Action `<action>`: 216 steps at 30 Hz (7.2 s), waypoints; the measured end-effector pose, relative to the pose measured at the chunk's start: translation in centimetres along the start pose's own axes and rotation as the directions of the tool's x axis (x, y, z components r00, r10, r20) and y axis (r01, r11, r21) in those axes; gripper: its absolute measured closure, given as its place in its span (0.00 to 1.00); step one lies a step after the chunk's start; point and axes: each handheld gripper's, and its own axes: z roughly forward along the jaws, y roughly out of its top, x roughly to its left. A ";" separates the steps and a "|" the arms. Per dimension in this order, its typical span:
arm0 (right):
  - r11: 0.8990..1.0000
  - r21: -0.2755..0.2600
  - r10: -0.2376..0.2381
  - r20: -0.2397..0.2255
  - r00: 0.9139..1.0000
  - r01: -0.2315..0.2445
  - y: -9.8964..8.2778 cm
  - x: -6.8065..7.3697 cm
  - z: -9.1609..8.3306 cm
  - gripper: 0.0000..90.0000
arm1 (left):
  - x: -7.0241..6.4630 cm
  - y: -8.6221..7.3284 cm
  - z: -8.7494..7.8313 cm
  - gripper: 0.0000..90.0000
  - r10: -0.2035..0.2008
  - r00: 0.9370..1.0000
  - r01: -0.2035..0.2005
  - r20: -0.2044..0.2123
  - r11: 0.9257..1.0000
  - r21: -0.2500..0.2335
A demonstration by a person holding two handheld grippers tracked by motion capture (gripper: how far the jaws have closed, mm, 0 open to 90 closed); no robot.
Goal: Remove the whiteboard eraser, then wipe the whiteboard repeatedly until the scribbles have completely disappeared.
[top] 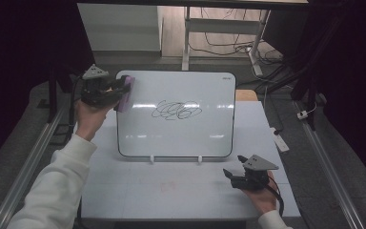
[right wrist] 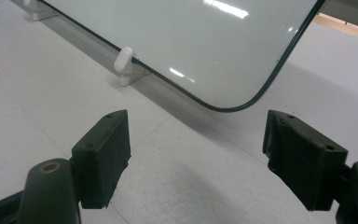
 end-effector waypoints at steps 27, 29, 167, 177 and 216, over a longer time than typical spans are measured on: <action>1.000 -0.019 -0.010 0.008 1.000 0.010 0.1 0.3 0.0 0.25 | -4.0 -6.1 -1.0 0.69 -0.024 0.969 0.024 0.244 1.000 0.003; 1.000 -0.020 -0.009 0.006 1.000 0.010 0.1 0.4 0.0 0.25 | -4.4 -6.6 -0.8 0.69 -0.033 0.963 0.032 0.267 0.999 0.007; 0.974 -0.117 0.169 -0.187 0.968 -0.193 7.1 10.0 6.0 0.45 | -12.6 -12.8 4.1 0.44 -0.032 0.893 0.013 0.448 0.999 0.045; 0.974 -0.151 0.147 -0.155 0.977 -0.171 7.4 8.8 5.2 0.45 | -9.0 -15.5 0.0 0.32 -0.017 0.918 -0.042 0.396 0.989 0.140; 0.964 -0.218 0.178 0.113 0.977 -0.151 13.4 1.5 4.1 0.45 | -3.0 -21.9 -4.7 0.28 -0.104 0.969 0.050 0.226 0.971 0.234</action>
